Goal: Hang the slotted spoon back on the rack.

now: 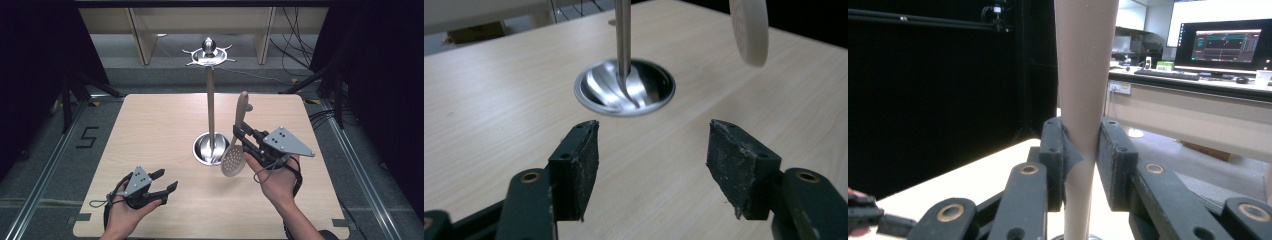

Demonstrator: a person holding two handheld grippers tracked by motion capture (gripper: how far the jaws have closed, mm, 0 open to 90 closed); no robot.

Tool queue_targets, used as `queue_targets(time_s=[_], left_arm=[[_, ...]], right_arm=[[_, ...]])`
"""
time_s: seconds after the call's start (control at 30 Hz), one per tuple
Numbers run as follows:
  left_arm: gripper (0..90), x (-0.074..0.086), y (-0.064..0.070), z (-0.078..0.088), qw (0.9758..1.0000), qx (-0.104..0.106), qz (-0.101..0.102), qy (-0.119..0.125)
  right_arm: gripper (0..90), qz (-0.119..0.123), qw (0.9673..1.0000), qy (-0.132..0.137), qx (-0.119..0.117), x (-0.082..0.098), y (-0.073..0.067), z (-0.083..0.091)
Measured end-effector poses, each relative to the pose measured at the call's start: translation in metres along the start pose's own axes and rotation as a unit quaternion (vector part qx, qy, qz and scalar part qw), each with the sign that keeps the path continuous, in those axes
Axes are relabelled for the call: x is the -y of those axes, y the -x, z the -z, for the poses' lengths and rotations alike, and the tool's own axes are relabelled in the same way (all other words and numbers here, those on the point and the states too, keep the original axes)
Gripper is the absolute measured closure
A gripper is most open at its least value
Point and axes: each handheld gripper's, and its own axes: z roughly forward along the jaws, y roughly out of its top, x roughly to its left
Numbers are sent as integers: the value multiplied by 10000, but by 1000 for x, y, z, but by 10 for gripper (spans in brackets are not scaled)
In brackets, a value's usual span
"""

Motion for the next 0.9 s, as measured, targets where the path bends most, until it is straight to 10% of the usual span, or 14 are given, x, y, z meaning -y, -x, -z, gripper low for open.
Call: queue_targets(time_s=[0.3,0.47,0.9], left_arm=[[345,-50,4,-4,9973,200,263,661],[367,-92,6,-10,9938,273,-36,1079],[465,-157,38,-41,9860,925,220,1370]], right_arm=[[753,34,10000,-73,3,2,-1,-5],[753,76,9999,-54,106,1,2,-6],[753,-109,9994,-193,270,3,-2,-10]])
